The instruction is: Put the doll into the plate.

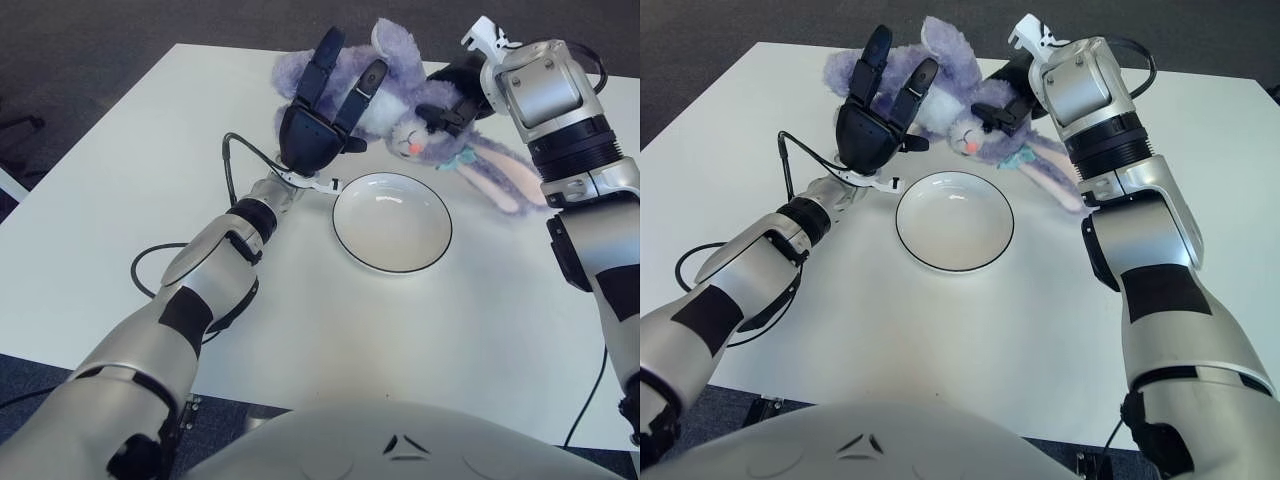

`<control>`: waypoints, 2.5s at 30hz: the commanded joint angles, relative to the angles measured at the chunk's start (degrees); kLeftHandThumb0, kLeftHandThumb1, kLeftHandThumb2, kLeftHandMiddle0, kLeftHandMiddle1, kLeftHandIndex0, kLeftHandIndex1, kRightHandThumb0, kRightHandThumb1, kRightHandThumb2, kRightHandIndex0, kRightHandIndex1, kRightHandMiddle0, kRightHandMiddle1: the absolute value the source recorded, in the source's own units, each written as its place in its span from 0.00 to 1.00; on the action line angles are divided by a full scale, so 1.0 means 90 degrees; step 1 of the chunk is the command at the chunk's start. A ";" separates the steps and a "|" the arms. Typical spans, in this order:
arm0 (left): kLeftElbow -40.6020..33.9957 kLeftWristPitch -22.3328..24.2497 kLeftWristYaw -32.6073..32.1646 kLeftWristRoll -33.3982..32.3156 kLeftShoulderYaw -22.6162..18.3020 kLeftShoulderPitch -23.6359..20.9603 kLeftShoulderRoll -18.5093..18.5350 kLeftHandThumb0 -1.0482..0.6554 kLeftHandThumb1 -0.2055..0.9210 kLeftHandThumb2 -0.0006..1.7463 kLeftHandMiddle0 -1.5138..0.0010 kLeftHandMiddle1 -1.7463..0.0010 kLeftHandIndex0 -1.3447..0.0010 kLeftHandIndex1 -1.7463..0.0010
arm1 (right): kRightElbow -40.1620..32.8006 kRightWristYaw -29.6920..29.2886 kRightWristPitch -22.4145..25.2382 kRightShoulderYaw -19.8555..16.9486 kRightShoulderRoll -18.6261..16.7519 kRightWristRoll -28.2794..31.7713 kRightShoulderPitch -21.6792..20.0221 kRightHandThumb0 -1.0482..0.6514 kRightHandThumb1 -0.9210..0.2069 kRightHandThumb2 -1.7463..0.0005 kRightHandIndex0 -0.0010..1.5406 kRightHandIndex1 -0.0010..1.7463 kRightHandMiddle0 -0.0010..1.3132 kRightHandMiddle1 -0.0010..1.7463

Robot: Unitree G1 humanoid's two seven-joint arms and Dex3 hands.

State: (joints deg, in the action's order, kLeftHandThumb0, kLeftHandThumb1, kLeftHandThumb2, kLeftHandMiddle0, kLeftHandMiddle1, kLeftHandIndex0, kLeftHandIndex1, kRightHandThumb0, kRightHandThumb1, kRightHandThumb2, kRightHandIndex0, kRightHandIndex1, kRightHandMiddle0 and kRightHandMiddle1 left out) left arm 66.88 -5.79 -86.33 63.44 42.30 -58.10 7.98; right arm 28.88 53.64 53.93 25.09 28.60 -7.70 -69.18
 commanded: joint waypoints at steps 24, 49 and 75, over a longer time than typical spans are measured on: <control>0.0225 0.0170 0.0032 -0.0670 -0.0494 -0.0411 -0.0103 0.25 0.96 0.44 1.00 1.00 1.00 0.95 | -0.0138 0.1845 0.0037 0.0507 0.0373 -0.0052 -0.0344 0.62 0.87 0.02 0.60 0.95 0.50 1.00; 0.0132 0.1927 0.3742 -0.0561 -0.0053 -0.0563 -0.0206 0.26 0.85 0.38 1.00 1.00 1.00 1.00 | -0.1120 0.1626 0.1023 0.0143 0.0522 0.0393 -0.0269 0.62 0.87 0.00 0.59 0.99 0.50 1.00; -0.1985 0.1375 0.6550 -0.0207 0.0532 -0.0381 0.0490 0.39 0.66 0.58 1.00 1.00 1.00 0.95 | -0.2063 0.1340 0.1112 0.0634 0.0846 0.0420 -0.0307 0.61 0.87 0.00 0.59 1.00 0.50 1.00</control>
State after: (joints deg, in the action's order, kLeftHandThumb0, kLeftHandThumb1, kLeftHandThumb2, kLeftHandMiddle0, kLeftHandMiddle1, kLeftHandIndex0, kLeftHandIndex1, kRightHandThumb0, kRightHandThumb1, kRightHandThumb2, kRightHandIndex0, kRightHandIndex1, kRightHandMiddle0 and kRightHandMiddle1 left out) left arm 50.77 9.21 -29.36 61.01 46.16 -62.74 12.00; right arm 12.26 65.00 65.65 30.21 36.45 -4.88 -70.64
